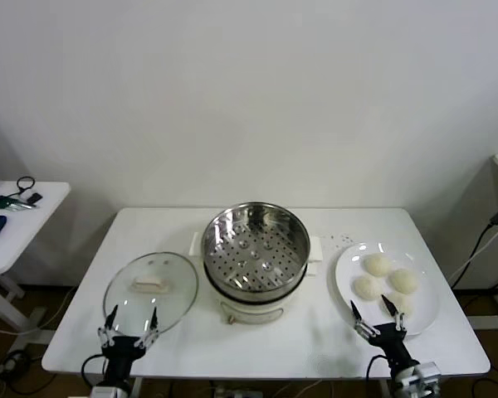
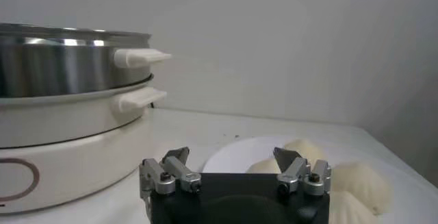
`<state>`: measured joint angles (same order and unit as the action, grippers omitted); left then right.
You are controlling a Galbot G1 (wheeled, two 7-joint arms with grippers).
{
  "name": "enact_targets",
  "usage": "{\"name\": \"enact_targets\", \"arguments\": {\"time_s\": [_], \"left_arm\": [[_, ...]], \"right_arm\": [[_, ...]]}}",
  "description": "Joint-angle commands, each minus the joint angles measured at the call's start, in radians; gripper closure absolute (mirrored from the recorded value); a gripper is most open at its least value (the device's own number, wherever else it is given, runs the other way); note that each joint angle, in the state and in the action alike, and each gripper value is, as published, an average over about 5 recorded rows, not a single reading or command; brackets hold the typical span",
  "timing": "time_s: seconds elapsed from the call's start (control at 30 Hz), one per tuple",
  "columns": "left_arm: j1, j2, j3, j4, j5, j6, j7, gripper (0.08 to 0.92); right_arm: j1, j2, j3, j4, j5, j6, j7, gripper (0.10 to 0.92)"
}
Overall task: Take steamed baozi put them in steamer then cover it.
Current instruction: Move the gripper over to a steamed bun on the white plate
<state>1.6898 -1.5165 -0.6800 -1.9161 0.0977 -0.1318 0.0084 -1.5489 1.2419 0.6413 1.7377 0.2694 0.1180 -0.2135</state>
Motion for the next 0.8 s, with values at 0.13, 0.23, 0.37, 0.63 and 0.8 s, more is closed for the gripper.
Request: {"name": "enact_targets", "arguments": {"time_s": [0.13,0.23,0.37,0.63,0.8], "left_arm": [[-0.003,0.010,0.006,-0.014,-0.037,0.012,-0.009,0.177],[-0.002,0.015,0.008,-0.022,-0.049,0.011,-0.010,0.177],[0.002,0.020,0.010,-0.024,-0.049,0.006,-0.013,0.177],[0.008,0.029,0.005,-0.024,-0.057,0.003,-0.030,0.177],[0.013,0.031,-0.002,-0.023,-0.062,0.002,-0.032,0.177]], "right_arm": [[0.073,-0.171,0.028,-0.019,-0.024,-0.153,-0.171,0.203],[0.132,-0.283,0.036,-0.058,-0.063,-0.202,-0.279,0.203],[0.225,-0.435,0.015,-0.114,-0.087,-0.237,-0.411,0.203],[0.568,-0.718,-0.228,-0.307,-0.156,-0.184,-0.679,0.203],[0.891,-0.824,-0.546,-0.420,-0.189,-0.160,-0.833,0.203]]}}
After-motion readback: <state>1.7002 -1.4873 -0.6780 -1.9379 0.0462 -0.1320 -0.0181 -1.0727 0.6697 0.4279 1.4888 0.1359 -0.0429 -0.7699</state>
